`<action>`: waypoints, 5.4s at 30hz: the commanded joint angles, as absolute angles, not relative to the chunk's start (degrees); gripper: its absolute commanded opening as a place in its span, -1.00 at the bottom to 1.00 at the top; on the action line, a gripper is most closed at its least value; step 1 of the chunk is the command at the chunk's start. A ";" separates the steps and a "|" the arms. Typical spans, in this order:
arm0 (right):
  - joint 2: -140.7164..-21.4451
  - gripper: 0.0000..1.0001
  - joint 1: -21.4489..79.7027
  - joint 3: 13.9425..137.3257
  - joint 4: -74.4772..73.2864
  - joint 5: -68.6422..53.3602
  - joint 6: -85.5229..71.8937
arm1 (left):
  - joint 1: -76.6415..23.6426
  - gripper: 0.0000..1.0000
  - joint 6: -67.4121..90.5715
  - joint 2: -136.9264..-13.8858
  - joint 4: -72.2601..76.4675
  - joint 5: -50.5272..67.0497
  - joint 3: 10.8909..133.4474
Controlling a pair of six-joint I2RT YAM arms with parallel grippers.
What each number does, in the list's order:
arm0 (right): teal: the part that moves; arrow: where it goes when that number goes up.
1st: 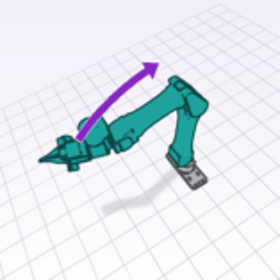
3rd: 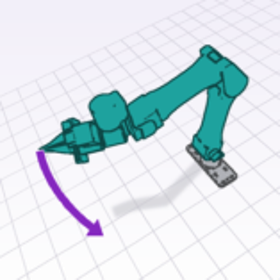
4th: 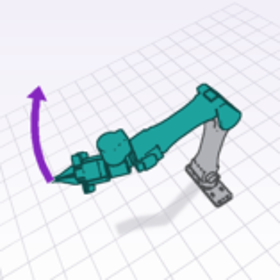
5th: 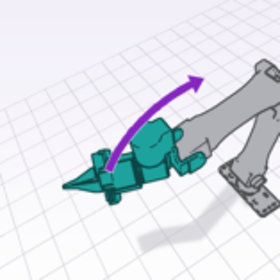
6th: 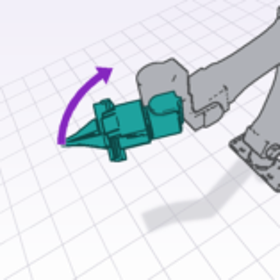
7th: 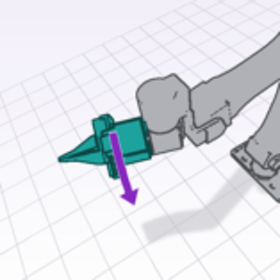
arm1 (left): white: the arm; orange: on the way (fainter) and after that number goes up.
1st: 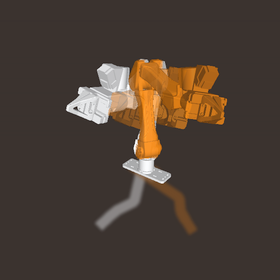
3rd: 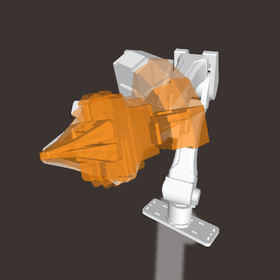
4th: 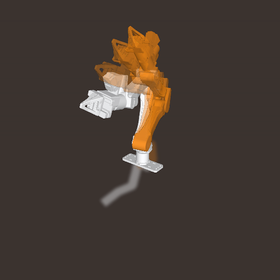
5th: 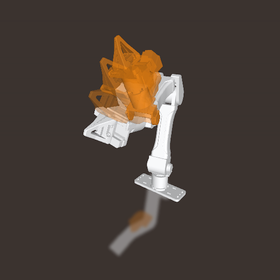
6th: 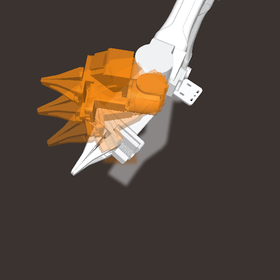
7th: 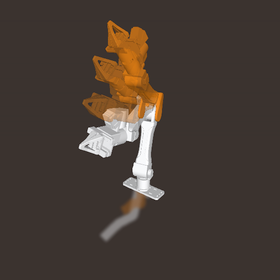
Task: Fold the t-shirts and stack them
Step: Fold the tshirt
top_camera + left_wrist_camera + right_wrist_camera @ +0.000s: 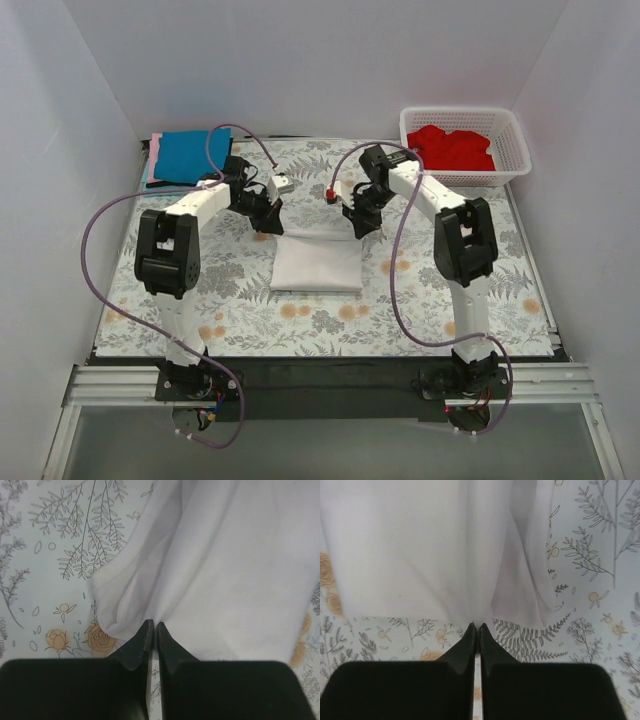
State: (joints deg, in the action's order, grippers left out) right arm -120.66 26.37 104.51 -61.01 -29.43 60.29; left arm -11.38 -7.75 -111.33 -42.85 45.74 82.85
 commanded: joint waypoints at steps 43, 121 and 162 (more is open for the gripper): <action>-122.33 -0.60 24.08 95.88 -54.85 -58.71 26.55 | -27.68 0.07 -11.16 -95.35 -20.30 49.92 59.15; -116.55 0.31 29.53 100.84 -63.01 -34.36 38.05 | -16.88 0.18 -11.25 -90.95 -46.39 48.07 66.52; -117.94 -0.97 26.81 95.71 -61.61 -29.80 40.34 | -12.83 -1.00 -5.80 -106.78 -44.04 44.12 73.56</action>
